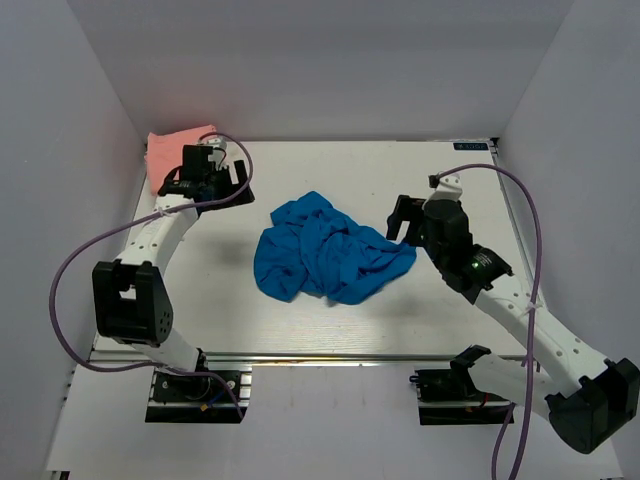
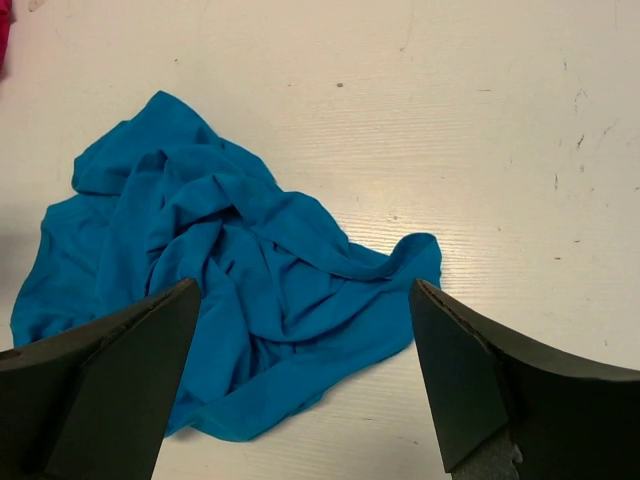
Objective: Fold and stack the t-shirts
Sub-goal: Flatten out the tshirt
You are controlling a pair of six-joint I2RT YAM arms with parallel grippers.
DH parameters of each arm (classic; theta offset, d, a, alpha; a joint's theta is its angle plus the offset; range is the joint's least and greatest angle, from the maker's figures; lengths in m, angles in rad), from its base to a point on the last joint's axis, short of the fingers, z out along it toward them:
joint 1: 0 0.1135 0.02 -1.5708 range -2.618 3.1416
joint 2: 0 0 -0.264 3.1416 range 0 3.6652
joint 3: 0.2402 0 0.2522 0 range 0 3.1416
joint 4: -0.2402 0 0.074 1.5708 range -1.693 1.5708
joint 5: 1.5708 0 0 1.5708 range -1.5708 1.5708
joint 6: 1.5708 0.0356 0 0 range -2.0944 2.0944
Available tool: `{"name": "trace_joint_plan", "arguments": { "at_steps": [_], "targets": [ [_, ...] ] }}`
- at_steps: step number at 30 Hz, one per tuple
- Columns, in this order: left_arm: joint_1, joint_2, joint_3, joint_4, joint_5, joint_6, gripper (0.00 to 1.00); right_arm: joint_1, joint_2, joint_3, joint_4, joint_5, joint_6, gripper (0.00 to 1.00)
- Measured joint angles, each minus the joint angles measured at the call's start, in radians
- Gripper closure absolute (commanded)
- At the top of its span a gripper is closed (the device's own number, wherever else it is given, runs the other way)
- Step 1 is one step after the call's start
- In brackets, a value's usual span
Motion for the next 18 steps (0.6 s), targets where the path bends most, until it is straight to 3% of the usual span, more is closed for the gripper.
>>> {"name": "trace_joint_plan", "arguments": {
  "at_steps": [5,10,13,18],
  "targets": [
    [-0.008,-0.187,-0.138,0.138,0.057,0.004,0.00,0.000,0.007,-0.005,0.008,-0.019,-0.010,0.10],
    [-0.002,-0.386,-0.328,0.376,0.253,0.011,0.00,0.000,0.087,-0.008,0.026,-0.045,-0.031,0.10],
    [-0.011,-0.306,-0.306,0.463,0.370,0.019,0.02,0.001,0.160,-0.006,0.018,-0.072,-0.032,0.10],
    [-0.036,-0.002,-0.208,0.502,0.499,0.033,0.05,0.001,0.257,0.000,0.039,-0.156,-0.018,0.10]
  ]
}}
